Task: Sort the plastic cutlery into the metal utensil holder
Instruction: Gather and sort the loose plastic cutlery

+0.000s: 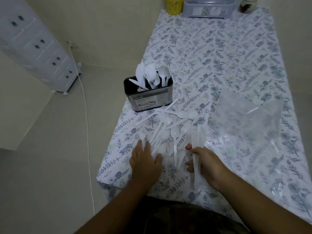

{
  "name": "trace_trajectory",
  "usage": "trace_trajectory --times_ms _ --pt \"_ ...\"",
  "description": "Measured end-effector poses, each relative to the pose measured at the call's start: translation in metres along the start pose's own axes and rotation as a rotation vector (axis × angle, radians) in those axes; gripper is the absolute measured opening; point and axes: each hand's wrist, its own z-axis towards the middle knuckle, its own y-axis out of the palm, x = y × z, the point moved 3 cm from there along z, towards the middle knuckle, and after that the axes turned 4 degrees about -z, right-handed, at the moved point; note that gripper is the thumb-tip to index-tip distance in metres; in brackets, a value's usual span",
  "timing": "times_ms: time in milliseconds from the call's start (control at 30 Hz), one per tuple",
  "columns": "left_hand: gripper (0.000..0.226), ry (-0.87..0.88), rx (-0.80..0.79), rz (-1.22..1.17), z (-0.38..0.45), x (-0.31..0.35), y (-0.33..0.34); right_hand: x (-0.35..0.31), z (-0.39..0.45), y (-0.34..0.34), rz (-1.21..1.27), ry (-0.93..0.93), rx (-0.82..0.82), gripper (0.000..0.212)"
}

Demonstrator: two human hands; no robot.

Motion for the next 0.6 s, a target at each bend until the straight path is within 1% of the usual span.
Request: trace_trajectory --times_ms 67,167,267,333,367,433,500,567,600 --pt "0.066 0.08 -0.026 0.006 0.0 0.008 0.002 -0.001 -0.002 0.002 0.001 0.01 -0.027 0.025" --pt "0.058 0.154 0.0 -0.061 0.005 0.017 0.0 0.001 -0.005 -0.001 0.07 -0.021 0.013 0.024" --pt "0.058 0.153 0.046 -0.115 0.018 0.017 -0.005 0.003 -0.005 -0.007 0.153 -0.008 0.069 0.022" --pt "0.057 0.148 0.075 -0.165 0.028 0.015 -0.012 0.003 -0.005 -0.011 0.182 0.005 0.077 0.021" --pt "0.056 0.134 0.101 -0.226 0.033 0.013 -0.017 0.004 -0.005 -0.013 0.193 0.011 0.073 0.02" --pt "0.052 0.05 0.148 -0.37 0.04 0.003 -0.028 0.007 -0.005 -0.015 0.18 0.025 0.067 0.02" --pt "0.044 -0.001 0.116 -0.43 0.042 -0.01 -0.034 0.009 -0.007 -0.015 0.142 0.038 0.067 0.021" --pt "0.035 0.054 0.033 -0.411 0.036 -0.016 -0.033 0.009 -0.009 -0.012 0.125 0.036 0.07 0.02" --pt "0.036 0.091 -0.013 -0.407 0.03 -0.016 -0.031 0.008 -0.01 -0.01 0.121 0.029 0.075 0.019"
